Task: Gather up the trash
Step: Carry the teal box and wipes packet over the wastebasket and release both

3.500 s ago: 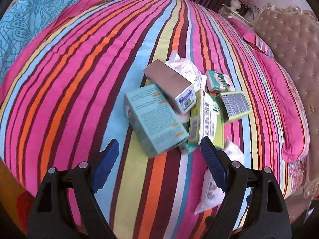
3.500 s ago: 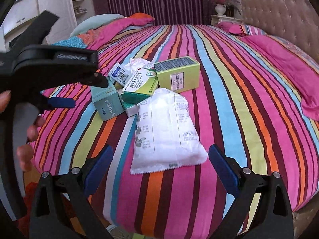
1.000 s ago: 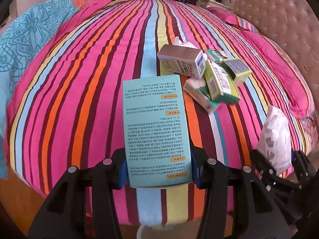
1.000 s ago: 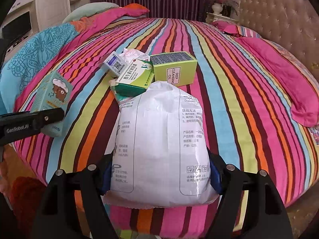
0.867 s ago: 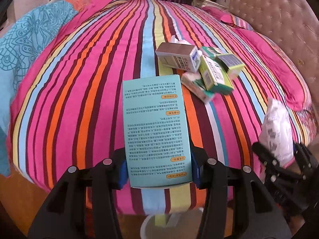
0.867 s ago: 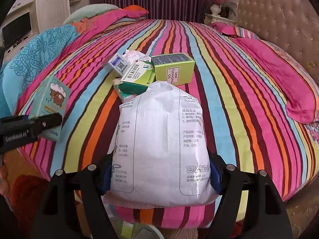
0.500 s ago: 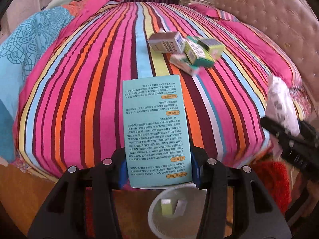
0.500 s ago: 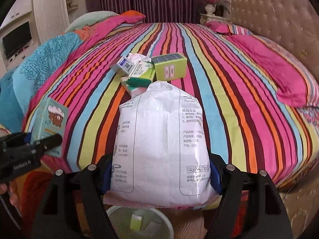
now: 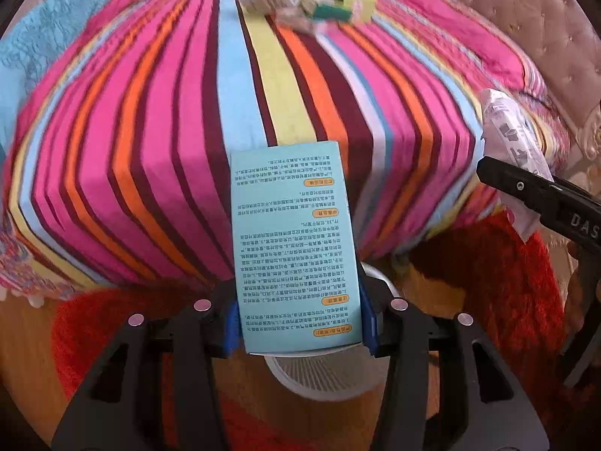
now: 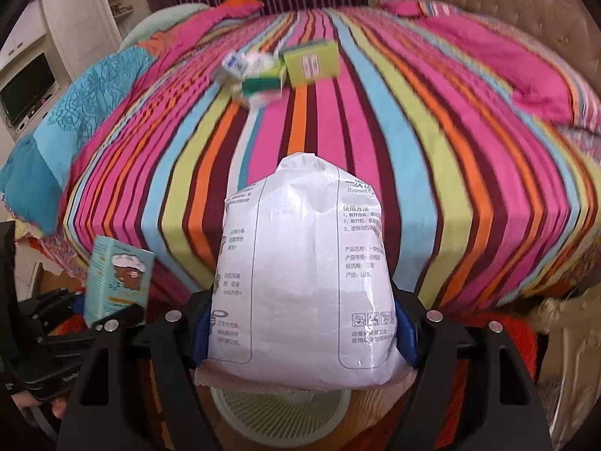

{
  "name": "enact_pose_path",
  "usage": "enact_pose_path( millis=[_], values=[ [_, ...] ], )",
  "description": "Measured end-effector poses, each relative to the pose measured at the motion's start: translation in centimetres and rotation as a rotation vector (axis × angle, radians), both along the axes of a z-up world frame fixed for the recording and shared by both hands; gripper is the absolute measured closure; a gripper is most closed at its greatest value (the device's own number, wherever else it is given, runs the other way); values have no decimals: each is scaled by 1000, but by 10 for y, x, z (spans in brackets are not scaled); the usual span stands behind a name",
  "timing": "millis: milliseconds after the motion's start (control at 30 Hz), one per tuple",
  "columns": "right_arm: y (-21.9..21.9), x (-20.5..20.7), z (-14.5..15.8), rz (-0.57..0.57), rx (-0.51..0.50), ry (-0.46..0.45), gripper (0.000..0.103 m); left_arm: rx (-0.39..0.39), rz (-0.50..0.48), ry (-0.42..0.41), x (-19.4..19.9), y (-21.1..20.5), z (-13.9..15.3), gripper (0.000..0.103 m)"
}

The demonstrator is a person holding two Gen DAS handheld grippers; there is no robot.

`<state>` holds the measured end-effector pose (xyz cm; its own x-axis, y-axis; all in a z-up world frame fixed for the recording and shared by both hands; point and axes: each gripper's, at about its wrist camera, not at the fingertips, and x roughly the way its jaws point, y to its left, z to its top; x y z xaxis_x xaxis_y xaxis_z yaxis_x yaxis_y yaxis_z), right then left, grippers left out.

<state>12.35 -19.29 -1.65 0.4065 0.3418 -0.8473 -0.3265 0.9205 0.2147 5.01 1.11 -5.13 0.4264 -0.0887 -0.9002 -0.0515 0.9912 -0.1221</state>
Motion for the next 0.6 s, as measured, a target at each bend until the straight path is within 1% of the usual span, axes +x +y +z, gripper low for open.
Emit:
enact_pose_path(
  millis=[167,333,400,500,533,600],
  values=[
    [2,-16,-32,9,19,150,32,-13,-21,72,-2,-10,-22,55],
    [5,-16,-58,4,37,278,32,-23,-56,139,0,-19,-42,55],
    [4,-15,-67,-3,53,329,32,-40,-60,174,1,-19,-51,55],
    [5,-14,-87,-13,70,440,32,-70,-53,246,4,-18,-70,55],
    [6,-14,-96,-13,66,484,33,-74,-51,261,5,-18,-74,55],
    [8,-14,-108,-17,54,533,32,-81,-49,302,8,-19,-85,55]
  ],
)
